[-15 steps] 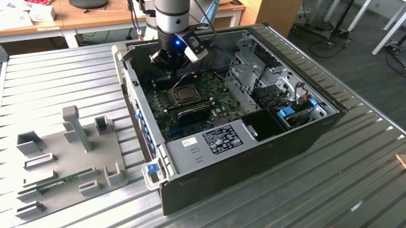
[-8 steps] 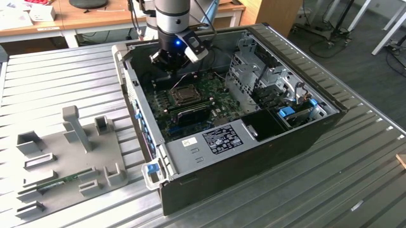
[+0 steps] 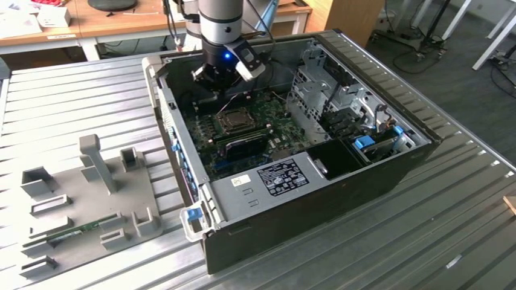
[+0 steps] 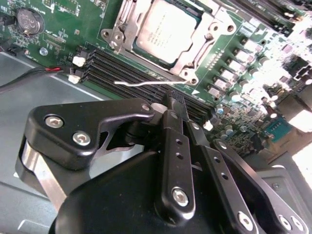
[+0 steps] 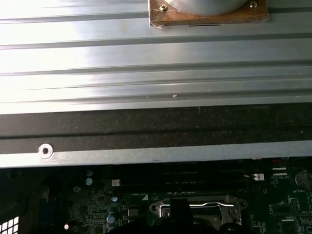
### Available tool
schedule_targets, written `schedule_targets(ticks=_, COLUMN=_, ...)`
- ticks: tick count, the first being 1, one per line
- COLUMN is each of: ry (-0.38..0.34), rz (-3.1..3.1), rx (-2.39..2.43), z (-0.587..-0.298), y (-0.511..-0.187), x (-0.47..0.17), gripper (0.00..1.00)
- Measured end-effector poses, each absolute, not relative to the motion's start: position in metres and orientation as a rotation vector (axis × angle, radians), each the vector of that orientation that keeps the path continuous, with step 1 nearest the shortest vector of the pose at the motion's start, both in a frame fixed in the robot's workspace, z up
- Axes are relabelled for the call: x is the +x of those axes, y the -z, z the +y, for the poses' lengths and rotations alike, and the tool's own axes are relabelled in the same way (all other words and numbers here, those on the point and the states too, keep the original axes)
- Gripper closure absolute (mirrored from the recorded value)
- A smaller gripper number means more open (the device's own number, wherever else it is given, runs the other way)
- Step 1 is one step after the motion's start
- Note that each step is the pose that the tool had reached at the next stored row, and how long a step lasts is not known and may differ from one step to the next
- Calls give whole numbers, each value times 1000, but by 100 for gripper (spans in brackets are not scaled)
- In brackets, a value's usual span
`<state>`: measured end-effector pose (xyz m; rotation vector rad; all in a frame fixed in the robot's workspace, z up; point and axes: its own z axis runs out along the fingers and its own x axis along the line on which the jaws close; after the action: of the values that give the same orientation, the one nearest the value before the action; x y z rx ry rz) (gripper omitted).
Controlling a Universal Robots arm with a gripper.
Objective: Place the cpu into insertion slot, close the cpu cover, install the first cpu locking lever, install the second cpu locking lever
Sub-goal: 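Install the first cpu locking lever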
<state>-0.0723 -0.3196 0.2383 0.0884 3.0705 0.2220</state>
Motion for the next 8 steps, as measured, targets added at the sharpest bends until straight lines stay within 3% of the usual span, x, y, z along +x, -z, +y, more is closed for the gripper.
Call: schedule_targets(ticks=8, ry=-235, rz=3070, rx=89, z=-320, y=-238, x=-65, gripper=89)
